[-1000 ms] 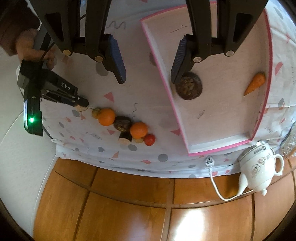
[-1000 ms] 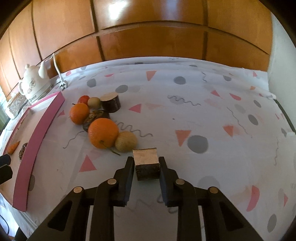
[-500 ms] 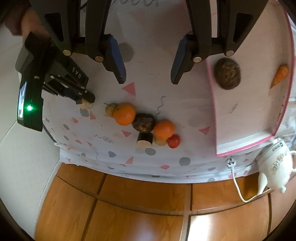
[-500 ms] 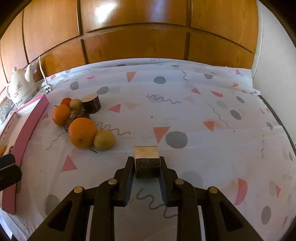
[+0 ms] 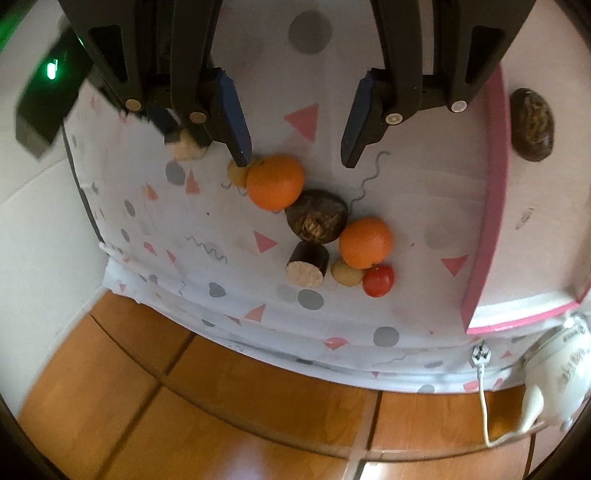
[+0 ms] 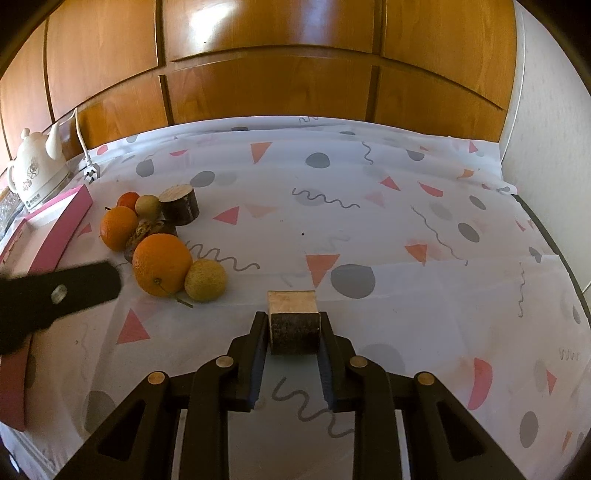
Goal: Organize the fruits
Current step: 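Grasp the orange with the left gripper while the right gripper holds the log slice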
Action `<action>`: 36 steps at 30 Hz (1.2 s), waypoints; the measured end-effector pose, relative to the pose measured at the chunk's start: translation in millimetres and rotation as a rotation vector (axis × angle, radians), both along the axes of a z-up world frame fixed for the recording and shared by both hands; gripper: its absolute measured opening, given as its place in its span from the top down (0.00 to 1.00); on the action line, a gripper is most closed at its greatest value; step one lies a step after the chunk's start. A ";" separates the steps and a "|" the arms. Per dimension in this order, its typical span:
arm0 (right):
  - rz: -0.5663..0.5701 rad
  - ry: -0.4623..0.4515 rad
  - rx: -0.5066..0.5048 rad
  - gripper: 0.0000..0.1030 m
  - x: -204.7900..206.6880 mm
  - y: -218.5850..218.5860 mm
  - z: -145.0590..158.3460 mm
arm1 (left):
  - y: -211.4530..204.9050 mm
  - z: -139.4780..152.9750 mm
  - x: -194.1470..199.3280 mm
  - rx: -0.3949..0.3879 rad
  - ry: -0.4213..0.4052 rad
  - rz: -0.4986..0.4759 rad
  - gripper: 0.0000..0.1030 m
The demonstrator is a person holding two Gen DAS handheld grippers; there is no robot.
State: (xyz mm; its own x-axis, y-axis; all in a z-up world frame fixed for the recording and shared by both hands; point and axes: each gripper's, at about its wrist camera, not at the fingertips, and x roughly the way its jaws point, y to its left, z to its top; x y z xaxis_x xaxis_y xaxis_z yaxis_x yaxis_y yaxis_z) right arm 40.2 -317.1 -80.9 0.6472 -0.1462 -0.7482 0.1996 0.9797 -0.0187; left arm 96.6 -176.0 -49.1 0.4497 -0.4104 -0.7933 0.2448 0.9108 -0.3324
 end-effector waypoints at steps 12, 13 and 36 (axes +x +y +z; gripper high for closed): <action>0.000 -0.010 0.021 0.76 -0.8 -1.5 -0.1 | -15.3 -13.8 23.7 -0.031 0.070 0.081 0.47; 0.001 -0.011 0.024 0.76 -0.8 -1.8 -0.1 | -16.0 -13.7 24.3 -0.033 0.070 0.084 0.47; 0.002 -0.023 0.067 0.75 -0.9 -8.2 -0.4 | -4.9 -13.8 10.8 -0.036 0.026 0.020 0.64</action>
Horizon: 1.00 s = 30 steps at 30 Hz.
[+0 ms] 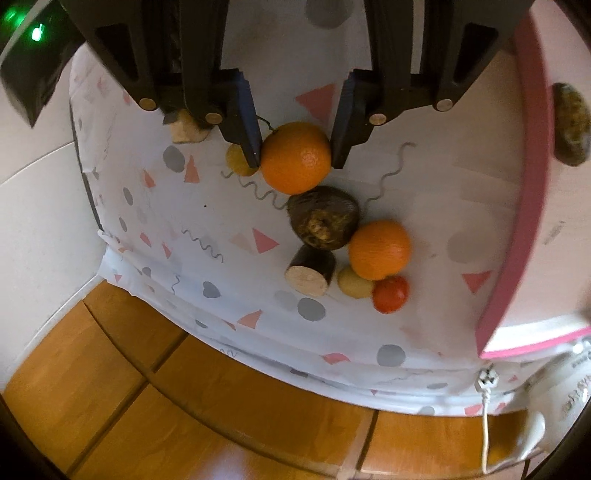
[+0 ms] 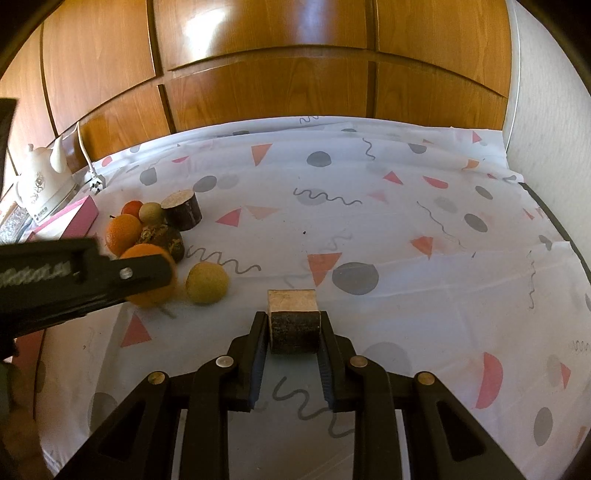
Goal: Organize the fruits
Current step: 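Grasp the orange with the left gripper while the right gripper holds the log slice, then carry the orange and log slice into the pink tray and release both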
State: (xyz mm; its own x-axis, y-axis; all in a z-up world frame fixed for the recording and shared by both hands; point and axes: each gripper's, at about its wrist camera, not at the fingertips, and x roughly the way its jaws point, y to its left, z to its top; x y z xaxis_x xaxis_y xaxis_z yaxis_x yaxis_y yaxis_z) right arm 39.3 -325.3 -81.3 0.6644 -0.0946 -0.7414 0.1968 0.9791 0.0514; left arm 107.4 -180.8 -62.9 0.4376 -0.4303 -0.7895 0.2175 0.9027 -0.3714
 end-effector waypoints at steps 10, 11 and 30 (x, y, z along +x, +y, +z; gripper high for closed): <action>0.001 0.008 -0.026 0.76 0.4 3.1 0.5 | 28.2 10.0 -26.6 0.043 -0.073 -0.014 0.64; 0.003 0.010 -0.034 0.76 0.1 4.3 0.7 | 30.8 11.1 -28.7 0.048 -0.081 -0.017 0.64; 0.139 0.041 -0.020 0.76 -16.1 49.4 4.8 | 97.0 43.3 -57.7 0.073 -0.195 0.019 0.63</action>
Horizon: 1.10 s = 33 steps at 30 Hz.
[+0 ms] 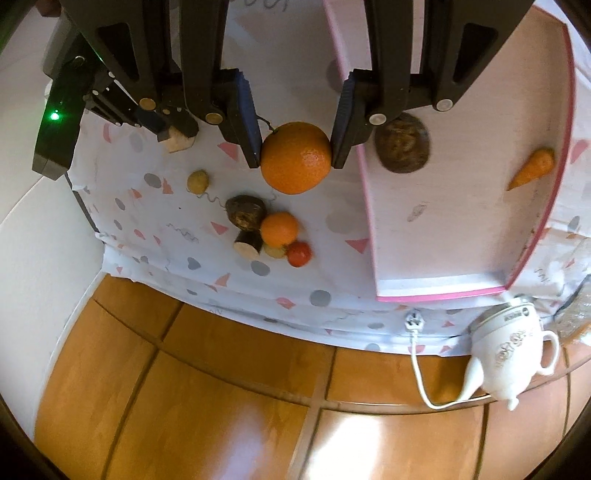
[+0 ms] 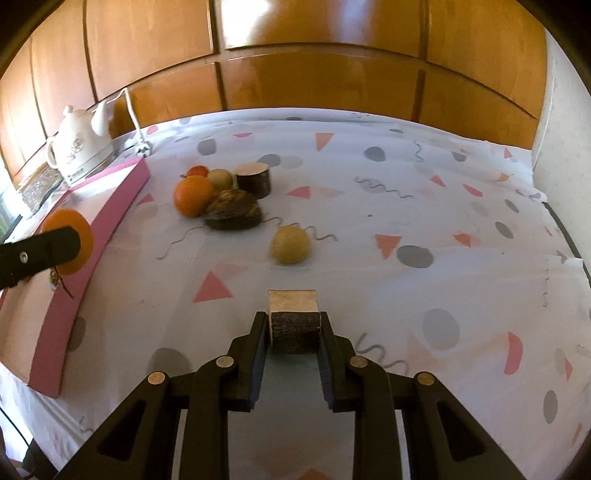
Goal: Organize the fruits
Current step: 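Carry the orange and log slice into the pink tray and release both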
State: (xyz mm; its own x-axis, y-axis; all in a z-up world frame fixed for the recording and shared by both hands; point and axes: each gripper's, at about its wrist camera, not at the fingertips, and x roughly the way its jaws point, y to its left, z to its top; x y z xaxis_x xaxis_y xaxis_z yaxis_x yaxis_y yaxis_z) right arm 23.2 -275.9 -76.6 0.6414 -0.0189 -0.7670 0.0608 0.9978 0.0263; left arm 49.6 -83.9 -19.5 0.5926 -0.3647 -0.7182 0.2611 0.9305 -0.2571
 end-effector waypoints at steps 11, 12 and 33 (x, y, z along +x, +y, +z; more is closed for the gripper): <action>0.100 0.030 0.058 0.76 2.1 29.3 1.7 | 41.2 3.7 -4.5 0.003 -0.025 0.072 0.63; 0.113 0.034 0.071 0.76 3.1 32.7 2.8 | 46.5 3.7 -4.7 0.005 -0.028 0.080 0.63; 0.457 -0.059 0.239 0.64 57.5 155.3 70.7 | 152.2 -1.0 -6.8 0.043 -0.037 0.338 0.43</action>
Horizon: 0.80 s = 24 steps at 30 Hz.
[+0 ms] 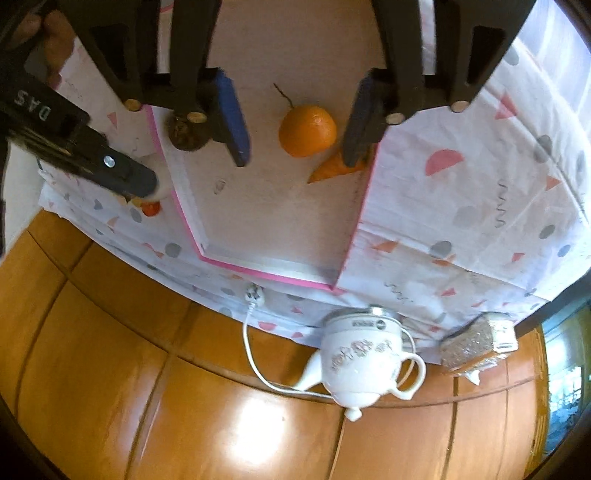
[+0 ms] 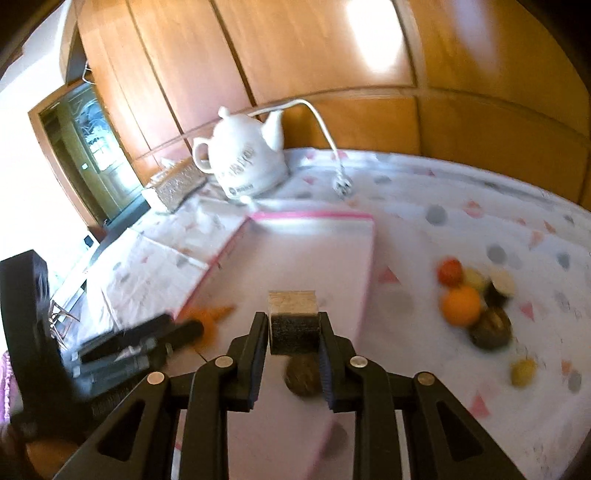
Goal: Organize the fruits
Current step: 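Carry the orange and log slice into the pink tray and release both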
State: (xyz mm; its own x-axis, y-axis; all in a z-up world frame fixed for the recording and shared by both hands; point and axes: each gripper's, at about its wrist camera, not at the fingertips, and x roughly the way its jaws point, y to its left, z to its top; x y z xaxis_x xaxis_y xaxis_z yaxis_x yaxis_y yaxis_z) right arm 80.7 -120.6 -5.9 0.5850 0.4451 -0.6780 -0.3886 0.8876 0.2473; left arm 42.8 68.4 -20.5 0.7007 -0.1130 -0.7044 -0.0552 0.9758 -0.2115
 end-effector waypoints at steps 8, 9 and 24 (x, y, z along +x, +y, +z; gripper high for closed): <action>-0.003 -0.006 -0.058 0.56 -11.6 13.3 -12.0 | 1.2 6.6 -6.5 0.038 -0.028 0.045 0.30; -0.004 -0.016 -0.064 0.56 -15.5 11.1 -12.0 | 1.2 6.5 -7.1 0.042 -0.030 0.053 0.30; -0.200 -0.027 -0.085 0.56 -35.3 -48.0 -25.8 | -23.4 8.6 -16.3 0.078 -0.036 -0.007 0.24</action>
